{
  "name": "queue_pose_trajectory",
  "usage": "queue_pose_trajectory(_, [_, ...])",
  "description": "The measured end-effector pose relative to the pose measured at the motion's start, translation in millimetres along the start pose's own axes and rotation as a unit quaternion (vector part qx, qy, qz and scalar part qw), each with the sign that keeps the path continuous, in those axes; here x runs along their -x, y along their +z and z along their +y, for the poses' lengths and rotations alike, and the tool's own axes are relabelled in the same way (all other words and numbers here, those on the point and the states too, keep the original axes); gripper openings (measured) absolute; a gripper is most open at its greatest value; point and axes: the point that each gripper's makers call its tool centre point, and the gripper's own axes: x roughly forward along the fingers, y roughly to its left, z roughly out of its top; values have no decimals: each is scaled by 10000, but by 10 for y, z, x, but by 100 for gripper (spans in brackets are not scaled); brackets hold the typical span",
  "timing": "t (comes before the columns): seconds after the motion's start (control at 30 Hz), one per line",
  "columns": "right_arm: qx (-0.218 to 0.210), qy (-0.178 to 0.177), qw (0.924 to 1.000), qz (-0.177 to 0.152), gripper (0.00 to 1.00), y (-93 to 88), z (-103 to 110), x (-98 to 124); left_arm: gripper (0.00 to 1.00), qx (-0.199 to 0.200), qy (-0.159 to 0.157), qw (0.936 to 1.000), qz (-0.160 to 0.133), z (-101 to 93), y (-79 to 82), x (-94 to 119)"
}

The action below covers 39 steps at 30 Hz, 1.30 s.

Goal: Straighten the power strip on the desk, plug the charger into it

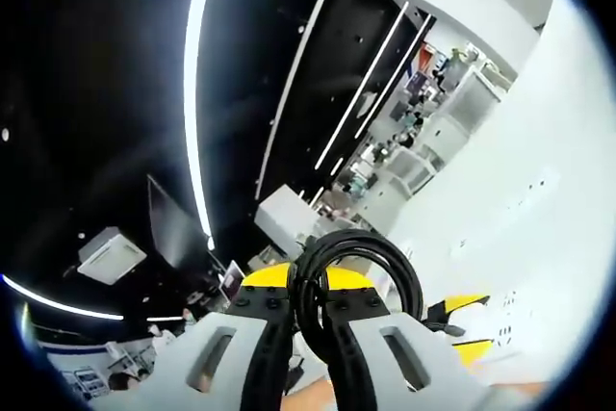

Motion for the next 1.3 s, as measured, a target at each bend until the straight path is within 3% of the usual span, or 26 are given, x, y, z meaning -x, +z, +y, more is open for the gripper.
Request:
queue_pose_trajectory(0.37, [278,-100,9996,13,8,-50,4,36,28,-59,-201,9995,242,-36,-56,-45])
queue_pose_trajectory(0.73, [390,-232,9989,108,8,-101,-151,36,27,-233,-397,9978,480,-8,-197,-115])
queue_pose_trajectory(1.13, [375,-316,9986,175,8,-165,-258,70,27,-528,-378,9950,762,8,-327,-164])
queue_pose_trajectory(1.3, [430,-334,9983,194,8,-169,-257,79,27,-517,-392,9953,722,20,-316,-184])
